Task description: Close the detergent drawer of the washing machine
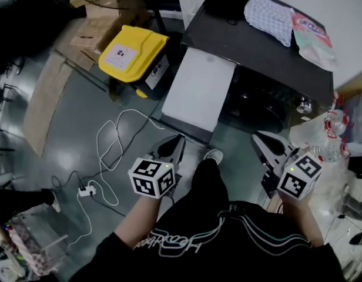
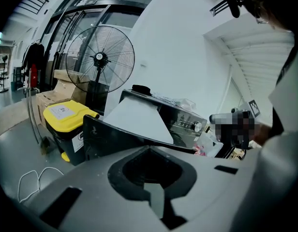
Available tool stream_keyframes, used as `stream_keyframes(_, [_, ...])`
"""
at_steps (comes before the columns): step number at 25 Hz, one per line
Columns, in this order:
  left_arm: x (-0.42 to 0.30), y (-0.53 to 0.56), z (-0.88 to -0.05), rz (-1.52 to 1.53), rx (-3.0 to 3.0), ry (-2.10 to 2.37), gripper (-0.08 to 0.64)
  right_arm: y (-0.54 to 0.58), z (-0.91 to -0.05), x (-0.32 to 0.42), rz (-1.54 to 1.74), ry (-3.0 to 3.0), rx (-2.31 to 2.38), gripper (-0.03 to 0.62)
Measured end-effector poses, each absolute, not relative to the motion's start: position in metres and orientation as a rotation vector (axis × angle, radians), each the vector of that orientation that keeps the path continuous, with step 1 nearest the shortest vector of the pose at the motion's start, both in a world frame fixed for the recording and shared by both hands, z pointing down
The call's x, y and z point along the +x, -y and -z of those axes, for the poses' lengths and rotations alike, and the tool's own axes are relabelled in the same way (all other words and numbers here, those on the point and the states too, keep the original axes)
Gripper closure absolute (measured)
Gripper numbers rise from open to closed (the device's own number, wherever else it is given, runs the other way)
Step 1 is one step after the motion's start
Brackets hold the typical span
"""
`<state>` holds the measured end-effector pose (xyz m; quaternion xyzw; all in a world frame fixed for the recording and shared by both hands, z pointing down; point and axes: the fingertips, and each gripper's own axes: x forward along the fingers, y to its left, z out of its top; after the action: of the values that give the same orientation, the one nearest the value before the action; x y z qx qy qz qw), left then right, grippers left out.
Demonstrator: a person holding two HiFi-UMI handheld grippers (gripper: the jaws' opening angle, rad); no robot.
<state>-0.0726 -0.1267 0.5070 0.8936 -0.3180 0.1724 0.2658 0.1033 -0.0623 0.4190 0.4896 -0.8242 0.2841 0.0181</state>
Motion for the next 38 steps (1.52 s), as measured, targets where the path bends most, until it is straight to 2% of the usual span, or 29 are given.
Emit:
stream_keyframes(13, [-0.067, 0.139, -0.506, -0.457, 2.413, 0.864, 0.537, 0.068, -0.424, 0.101, -0.900, 2.559, 1.506, 0.565])
stream_keyframes(17, [-0.035, 0.185, -0.506, -0.472, 2.370, 0.863, 0.538, 0.070, -0.422, 0.100, -0.898, 2.566, 1.509, 0.565])
stream_keyframes(28, [-0.011, 0.208, -0.500, -0.447, 2.436, 0.796, 0.537, 0.073, -0.408, 0.147, -0.929, 2.527, 1.675, 0.565])
stream_keyframes(38, [-0.008, 0.212, -0.499, -0.498, 2.445, 0.765, 0.537, 0.091, -0.403, 0.148, -0.936, 2.550, 1.692, 0.565])
